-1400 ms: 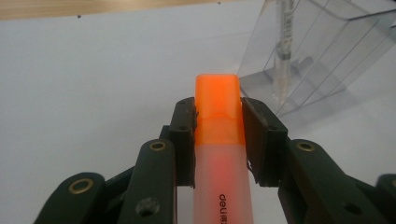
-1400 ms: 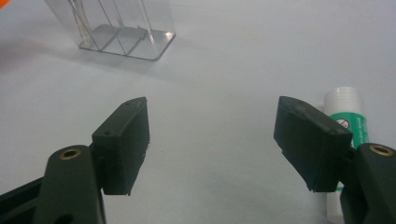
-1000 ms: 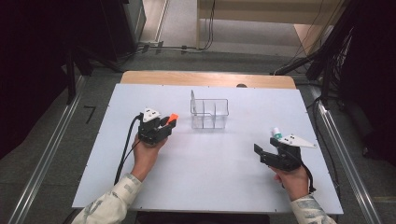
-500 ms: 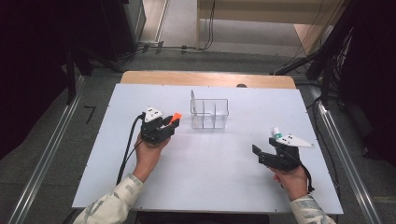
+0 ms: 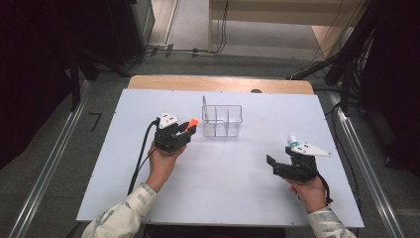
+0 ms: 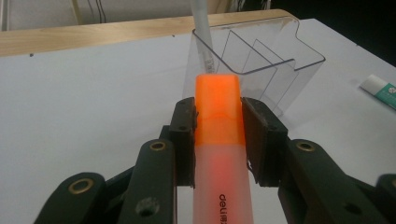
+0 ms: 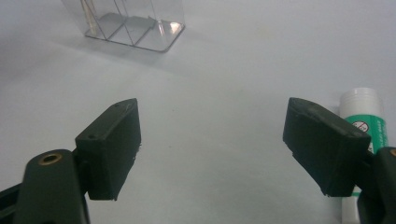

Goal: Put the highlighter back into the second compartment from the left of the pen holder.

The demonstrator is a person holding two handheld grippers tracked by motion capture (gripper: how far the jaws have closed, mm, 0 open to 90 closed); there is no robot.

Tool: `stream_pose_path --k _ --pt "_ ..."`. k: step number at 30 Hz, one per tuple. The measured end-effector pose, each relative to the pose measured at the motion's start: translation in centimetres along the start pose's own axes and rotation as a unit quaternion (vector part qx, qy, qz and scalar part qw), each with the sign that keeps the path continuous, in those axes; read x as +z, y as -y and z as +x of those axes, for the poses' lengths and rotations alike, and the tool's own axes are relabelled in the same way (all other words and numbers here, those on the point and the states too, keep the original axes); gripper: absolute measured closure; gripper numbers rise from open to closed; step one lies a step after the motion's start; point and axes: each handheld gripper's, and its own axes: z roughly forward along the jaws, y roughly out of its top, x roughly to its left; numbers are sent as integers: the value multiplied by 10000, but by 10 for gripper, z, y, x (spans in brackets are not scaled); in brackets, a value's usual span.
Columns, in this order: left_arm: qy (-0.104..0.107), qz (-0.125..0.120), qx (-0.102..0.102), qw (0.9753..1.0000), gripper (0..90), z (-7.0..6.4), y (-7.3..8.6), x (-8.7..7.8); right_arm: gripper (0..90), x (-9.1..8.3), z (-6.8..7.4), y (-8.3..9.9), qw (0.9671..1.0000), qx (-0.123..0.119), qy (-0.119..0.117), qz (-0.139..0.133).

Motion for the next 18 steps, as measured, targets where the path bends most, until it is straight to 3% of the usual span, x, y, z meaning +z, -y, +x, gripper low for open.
stream_pose_path --k 18 --pt "13 -16 87 10000 675 -12 -17 18 180 -1 1 -1 10000 -9 -29 -51"
